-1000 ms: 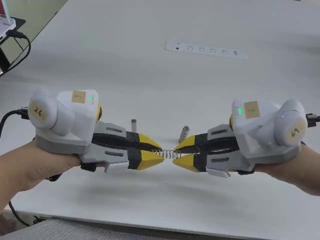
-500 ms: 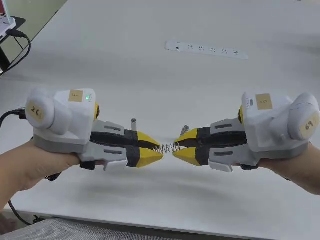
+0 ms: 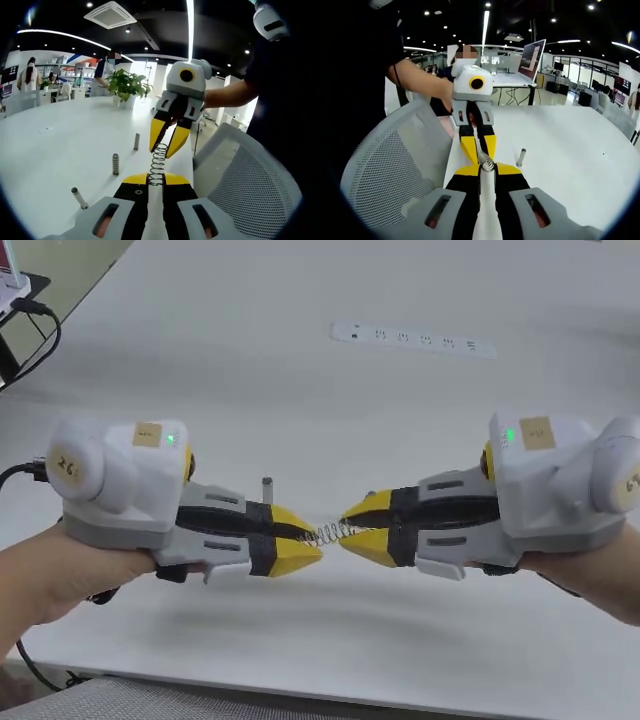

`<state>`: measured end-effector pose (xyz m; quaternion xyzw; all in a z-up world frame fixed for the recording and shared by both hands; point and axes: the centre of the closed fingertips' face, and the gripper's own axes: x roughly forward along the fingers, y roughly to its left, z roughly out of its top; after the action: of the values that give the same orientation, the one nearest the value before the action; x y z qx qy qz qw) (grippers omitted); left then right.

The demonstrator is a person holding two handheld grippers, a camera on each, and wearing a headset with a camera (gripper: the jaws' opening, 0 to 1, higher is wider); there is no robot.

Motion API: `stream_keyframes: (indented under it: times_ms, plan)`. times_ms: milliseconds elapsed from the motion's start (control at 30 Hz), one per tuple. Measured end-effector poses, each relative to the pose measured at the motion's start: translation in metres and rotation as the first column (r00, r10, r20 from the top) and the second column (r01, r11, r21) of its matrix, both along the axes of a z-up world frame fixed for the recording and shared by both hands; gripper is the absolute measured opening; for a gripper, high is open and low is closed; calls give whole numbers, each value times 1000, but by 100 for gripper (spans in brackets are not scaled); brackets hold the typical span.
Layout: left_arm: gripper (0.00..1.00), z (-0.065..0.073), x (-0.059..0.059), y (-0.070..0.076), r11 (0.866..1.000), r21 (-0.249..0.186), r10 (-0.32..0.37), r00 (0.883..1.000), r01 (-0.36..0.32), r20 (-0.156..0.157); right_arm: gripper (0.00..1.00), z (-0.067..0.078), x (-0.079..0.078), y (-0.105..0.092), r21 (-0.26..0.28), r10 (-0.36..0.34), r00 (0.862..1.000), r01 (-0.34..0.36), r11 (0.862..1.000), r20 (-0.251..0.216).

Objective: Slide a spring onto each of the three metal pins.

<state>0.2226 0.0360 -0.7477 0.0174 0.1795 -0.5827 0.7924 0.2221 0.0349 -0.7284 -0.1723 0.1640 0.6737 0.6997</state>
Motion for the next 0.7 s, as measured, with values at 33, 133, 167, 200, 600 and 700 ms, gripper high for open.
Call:
stream_keyframes:
  times_ms: [33,133,167,200,600,700]
  plan:
    - [2,-1,0,0,1000,4,-3,1000,3,2,7,2,-1,2,12,2,1000,-2,1000,-6]
    - [1,-2,-1,-2,1000,13,-4,1000,4,5,7,9,-2,9,32,7,1000,-6,999,-3]
    - [1,-3,-1,-2,1000,18,-5,1000,5,9,7,10,-3,11,34,11,1000,-11,999,-1]
    - [1,-3,-1,-2,1000,21,-6,1000,6,8,7,12,-4,13,44,14,1000,-14,999,-3]
    - [1,-2,-2,-6,999,35,-23,999,22,28,7,18,-5,27,69,23,999,-25,997,34]
    - [1,-2,-2,-6,999,39,-26,999,24,35,7,18,-6,30,78,18,999,-21,997,46]
